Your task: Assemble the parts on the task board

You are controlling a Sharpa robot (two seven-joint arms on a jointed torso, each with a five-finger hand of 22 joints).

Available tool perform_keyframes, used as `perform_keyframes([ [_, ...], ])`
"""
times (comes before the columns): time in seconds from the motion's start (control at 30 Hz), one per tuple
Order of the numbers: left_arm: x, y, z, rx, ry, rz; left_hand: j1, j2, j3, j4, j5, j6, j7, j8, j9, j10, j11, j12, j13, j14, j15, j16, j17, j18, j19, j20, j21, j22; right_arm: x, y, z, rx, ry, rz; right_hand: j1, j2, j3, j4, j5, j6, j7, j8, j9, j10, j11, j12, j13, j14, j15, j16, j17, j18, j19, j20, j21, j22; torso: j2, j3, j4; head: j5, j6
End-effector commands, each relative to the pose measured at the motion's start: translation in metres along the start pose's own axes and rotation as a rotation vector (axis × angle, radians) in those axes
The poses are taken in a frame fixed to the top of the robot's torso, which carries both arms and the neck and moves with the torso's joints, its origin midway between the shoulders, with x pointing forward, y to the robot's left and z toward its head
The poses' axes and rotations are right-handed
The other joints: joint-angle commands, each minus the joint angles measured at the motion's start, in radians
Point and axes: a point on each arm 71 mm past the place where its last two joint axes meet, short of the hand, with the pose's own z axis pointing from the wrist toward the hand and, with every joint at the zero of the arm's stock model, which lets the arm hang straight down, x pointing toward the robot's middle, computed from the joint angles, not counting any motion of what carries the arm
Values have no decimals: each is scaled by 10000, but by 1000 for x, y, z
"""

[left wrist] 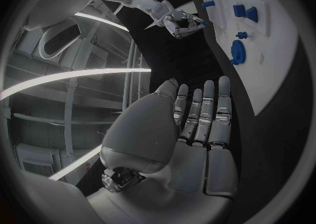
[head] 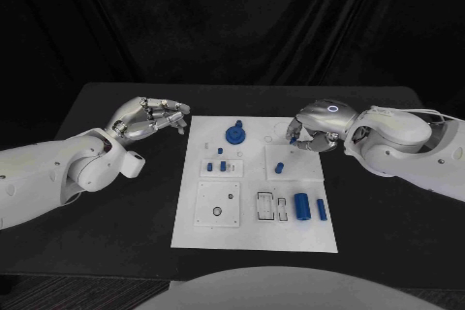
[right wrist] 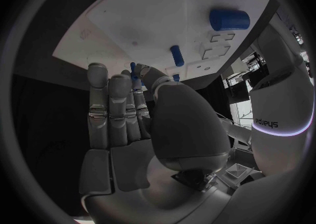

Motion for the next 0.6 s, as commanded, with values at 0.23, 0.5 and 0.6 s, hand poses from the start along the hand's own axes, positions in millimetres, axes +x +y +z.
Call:
perform_keyframes([
  [0.23, 1, -4, 1, 605, 45, -169, 76, -10, -16, -58, 63, -15, 118, 57, -13, -93, -22, 44, -24, -60, 34, 11, -18, -45, 4, 57, -45, 19, -31, 22, -1, -447, -832, 585, 42, 28, -29, 18, -122, 71, -17, 26, 54, 91, -14, -123, -43, 113, 26, 108, 75, -104, 65, -5, 128, 603, -7, -5, -19, -24, -1],
  [0.5, 2, -3, 2, 591, 107, -210, 91, 37, 7, -71, 88, -47, 136, 48, -21, -129, -6, 53, -49, -87, 47, 0, -42, -50, -7, 63, -69, 26, -22, 75, 18, -1953, -7, 869, 76, 59, -2, 10, -176, -61, 8, -90, 45, 104, 2, -262, -112, 201, 33, 284, 273, -132, 123, -8, 320, 637, -20, -19, -7, 130, -1],
  [0.6, 3, -3, 2, 594, 126, -223, 96, 57, 17, -74, 95, -57, 142, 46, -24, -143, 0, 56, -58, -97, 52, -3, -51, -52, -12, 66, -78, 29, -16, 88, 26, -2329, 221, 874, 103, 63, 16, -8, -170, -103, 23, -139, 33, 110, 13, -315, -137, 281, 37, 503, 510, -162, 176, -9, 534, 679, -26, -25, -4, 194, -1],
])
